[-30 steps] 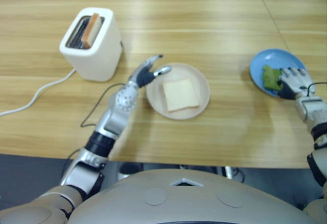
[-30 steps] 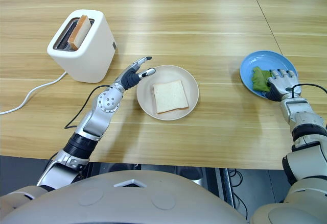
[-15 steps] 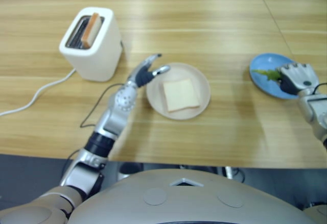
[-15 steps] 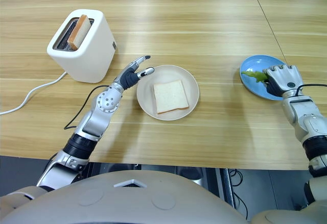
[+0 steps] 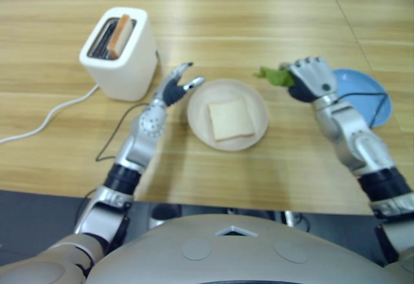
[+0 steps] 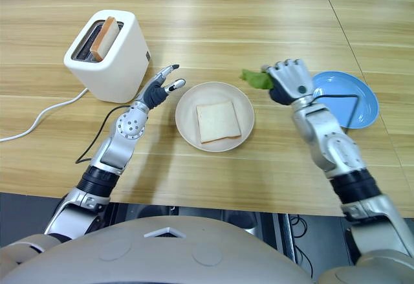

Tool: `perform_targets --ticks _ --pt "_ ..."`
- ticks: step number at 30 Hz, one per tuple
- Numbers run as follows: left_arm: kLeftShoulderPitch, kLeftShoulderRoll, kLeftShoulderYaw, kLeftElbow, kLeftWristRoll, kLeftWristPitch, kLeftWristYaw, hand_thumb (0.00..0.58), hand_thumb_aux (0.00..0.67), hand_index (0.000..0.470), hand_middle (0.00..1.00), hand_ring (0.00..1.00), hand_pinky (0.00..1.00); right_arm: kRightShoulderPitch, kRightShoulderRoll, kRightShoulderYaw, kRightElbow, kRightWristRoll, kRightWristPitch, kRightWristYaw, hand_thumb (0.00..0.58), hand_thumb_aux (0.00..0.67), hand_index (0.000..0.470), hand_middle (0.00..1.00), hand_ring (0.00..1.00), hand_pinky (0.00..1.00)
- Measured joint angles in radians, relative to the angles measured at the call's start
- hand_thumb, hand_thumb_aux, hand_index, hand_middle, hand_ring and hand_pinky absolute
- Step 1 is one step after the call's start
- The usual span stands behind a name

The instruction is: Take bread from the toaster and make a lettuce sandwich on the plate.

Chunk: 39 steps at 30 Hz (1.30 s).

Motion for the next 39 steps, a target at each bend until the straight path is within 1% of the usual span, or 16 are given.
perform_targets --ticks 3,7,10,14,15,16,17,19,21,22,23,24,25,26,34,39 --pt "-0.001 -0.003 -0.005 0.021 0.0 -0.005 0.002 0.0 0.0 0.0 0.0 0.0 0.0 -0.052 0.079 0.086 0.089 -0.039 -0.024 0.003 0.58 0.67 0.46 1.0 1.0 1.0" --pt "0.0 -0.002 -0.004 0.027 0.0 -0.012 0.003 0.0 0.0 0.0 0.0 0.0 0.0 -0.082 0.121 0.141 0.193 -0.07 -0.05 -0.001 0.58 0.67 0.46 1.0 1.0 1.0" --pt "0.0 -0.002 -0.004 0.032 0.0 -0.017 0.004 0.0 0.0 0.0 0.0 0.0 0.0 -0.07 0.134 0.171 0.224 -0.077 -0.066 -0.002 0.58 0.67 0.46 1.0 1.0 1.0" --pt "0.0 -0.001 -0.005 0.051 0.001 -0.021 0.009 0.0 0.0 0.0 0.0 0.0 0.0 -0.017 0.135 0.173 0.177 -0.083 -0.074 0.003 0.58 0.67 0.46 1.0 1.0 1.0" --pt "0.0 -0.001 -0.005 0.054 0.001 -0.021 0.011 0.0 0.0 0.0 0.0 0.0 0.0 0.0 0.133 0.173 0.154 -0.085 -0.075 0.008 0.58 0.67 0.46 0.8 0.8 0.8" --pt "0.0 -0.002 -0.005 0.056 0.002 -0.021 0.013 0.0 0.0 0.0 0.0 0.0 0.0 0.012 0.131 0.173 0.132 -0.091 -0.075 0.011 0.58 0.67 0.46 0.8 0.8 0.8" --pt "-0.002 -0.002 -0.006 0.065 0.004 -0.025 0.016 0.0 0.0 0.0 0.0 0.0 0.0 0.021 0.128 0.17 0.11 -0.092 -0.077 0.011 0.566 0.568 0.39 0.26 0.26 0.26" --pt "-0.004 -0.002 -0.008 0.081 0.008 -0.028 0.02 0.0 0.0 0.0 0.0 0.0 0.0 0.026 0.121 0.165 0.094 -0.092 -0.079 0.012 0.566 0.565 0.388 0.25 0.25 0.25" --pt "-0.006 -0.003 -0.01 0.106 0.012 -0.036 0.029 0.0 0.0 0.0 0.0 0.0 0.0 0.036 0.106 0.157 0.076 -0.092 -0.079 0.012 0.574 0.604 0.415 0.25 0.25 0.25" --pt "-0.008 -0.003 -0.011 0.114 0.014 -0.037 0.033 0.0 0.0 0.0 0.0 0.0 0.0 0.041 0.101 0.154 0.071 -0.092 -0.078 0.012 0.573 0.599 0.411 0.25 0.25 0.25" --pt "-0.011 -0.003 -0.011 0.124 0.017 -0.038 0.037 0.0 0.0 0.0 0.0 0.0 0.0 0.048 0.097 0.149 0.064 -0.092 -0.077 0.012 0.566 0.568 0.39 0.23 0.23 0.23" --pt "-0.012 -0.003 -0.011 0.131 0.018 -0.039 0.038 0.0 0.0 0.0 0.0 0.0 0.0 0.055 0.094 0.146 0.052 -0.092 -0.075 0.013 0.54 0.494 0.339 0.12 0.12 0.12" --pt "-0.014 -0.003 -0.011 0.135 0.019 -0.04 0.039 0.0 0.0 0.0 0.0 0.0 0.0 0.062 0.092 0.141 0.041 -0.092 -0.073 0.014 0.47 0.378 0.26 0.0 0.0 0.0" --pt "-0.016 -0.003 -0.012 0.14 0.02 -0.042 0.039 0.0 0.0 0.0 0.0 0.0 0.0 0.07 0.091 0.136 0.033 -0.095 -0.071 0.016 0.0 0.0 0.0 0.0 0.0 0.0" --pt "-0.018 -0.002 -0.021 0.146 0.022 -0.043 0.039 0.0 0.0 0.0 0.0 0.0 0.0 0.121 0.045 0.125 0.032 -0.1 -0.059 0.076 0.0 0.0 0.0 0.0 0.0 0.0" --pt "-0.021 0.004 -0.017 0.132 0.022 -0.054 0.052 0.0 0.0 0.0 0.0 0.0 0.0 0.224 -0.033 0.08 -0.128 -0.084 -0.081 0.132 0.0 0.0 0.0 0.0 0.0 0.0"
